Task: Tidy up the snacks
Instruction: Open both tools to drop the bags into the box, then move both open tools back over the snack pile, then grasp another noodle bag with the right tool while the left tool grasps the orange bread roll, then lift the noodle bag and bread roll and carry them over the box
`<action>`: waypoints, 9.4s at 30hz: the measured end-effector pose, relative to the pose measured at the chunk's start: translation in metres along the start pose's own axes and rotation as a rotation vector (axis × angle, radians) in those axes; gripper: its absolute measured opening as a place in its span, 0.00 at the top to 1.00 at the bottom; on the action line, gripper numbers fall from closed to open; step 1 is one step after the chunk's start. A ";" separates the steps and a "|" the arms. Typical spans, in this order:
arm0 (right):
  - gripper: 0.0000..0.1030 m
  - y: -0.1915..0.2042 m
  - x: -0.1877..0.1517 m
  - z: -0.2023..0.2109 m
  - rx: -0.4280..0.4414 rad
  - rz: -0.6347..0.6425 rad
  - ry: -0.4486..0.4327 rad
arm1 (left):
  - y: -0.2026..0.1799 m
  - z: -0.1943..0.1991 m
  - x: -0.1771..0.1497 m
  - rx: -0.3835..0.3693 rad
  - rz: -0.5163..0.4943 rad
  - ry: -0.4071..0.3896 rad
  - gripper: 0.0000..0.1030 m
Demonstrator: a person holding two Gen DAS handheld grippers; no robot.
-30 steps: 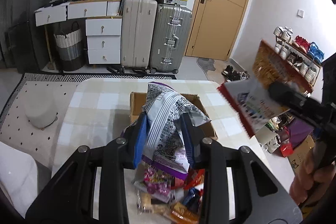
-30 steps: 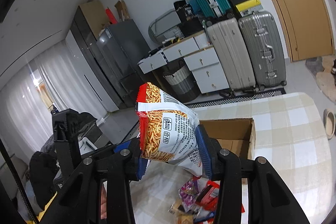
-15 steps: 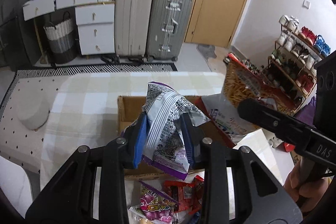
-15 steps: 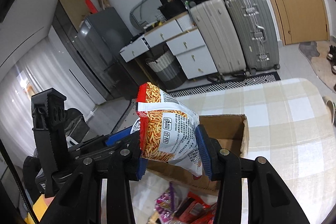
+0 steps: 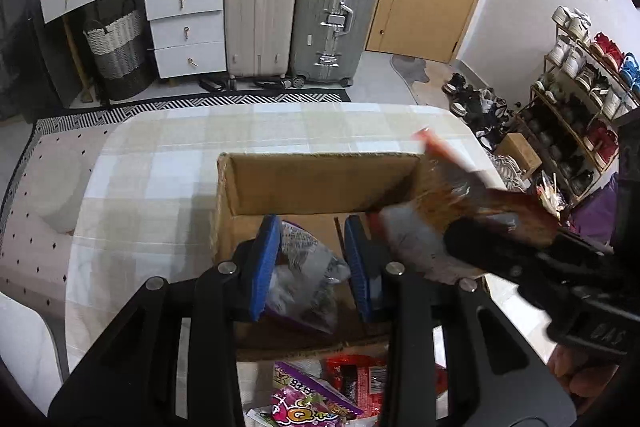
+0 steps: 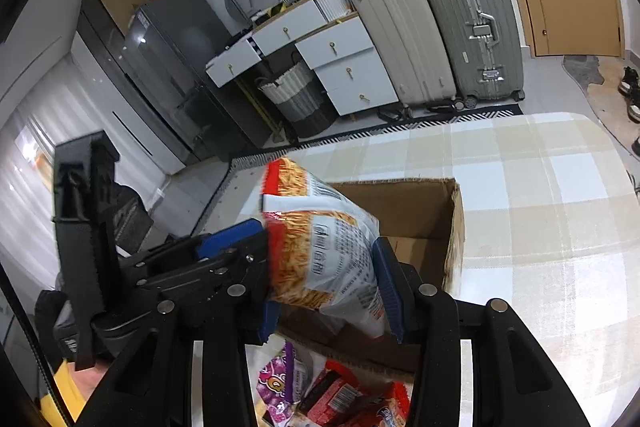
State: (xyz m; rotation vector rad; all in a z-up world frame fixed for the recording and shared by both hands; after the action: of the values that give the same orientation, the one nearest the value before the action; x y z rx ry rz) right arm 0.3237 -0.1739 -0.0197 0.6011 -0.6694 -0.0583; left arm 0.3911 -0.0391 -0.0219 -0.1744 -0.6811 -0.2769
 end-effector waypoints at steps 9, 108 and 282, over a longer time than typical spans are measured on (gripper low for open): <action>0.58 0.003 -0.009 -0.001 -0.038 0.014 0.006 | 0.010 0.017 -0.025 0.056 0.009 -0.002 0.52; 0.34 -0.014 -0.247 0.050 -0.084 0.155 0.144 | -0.071 0.142 -0.315 0.003 0.103 0.056 0.01; 0.50 0.008 0.022 -0.032 -0.079 0.009 0.029 | 0.017 0.002 0.007 -0.005 0.002 0.000 0.74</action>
State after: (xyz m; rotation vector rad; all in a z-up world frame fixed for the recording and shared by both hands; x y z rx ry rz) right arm 0.3597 -0.1565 -0.0230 0.5219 -0.6392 -0.0671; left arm 0.4007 -0.0239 -0.0168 -0.1800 -0.6804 -0.2770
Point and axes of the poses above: each gripper's, at about its wrist camera, not at the fingertips, and z roughly against the way its jaws point, y to its left, x to its top, the point moved 4 cm from there along -z, roughly the way its jaws point, and after that the axes turned 8 degrees about -z, right-handed, at the moved point
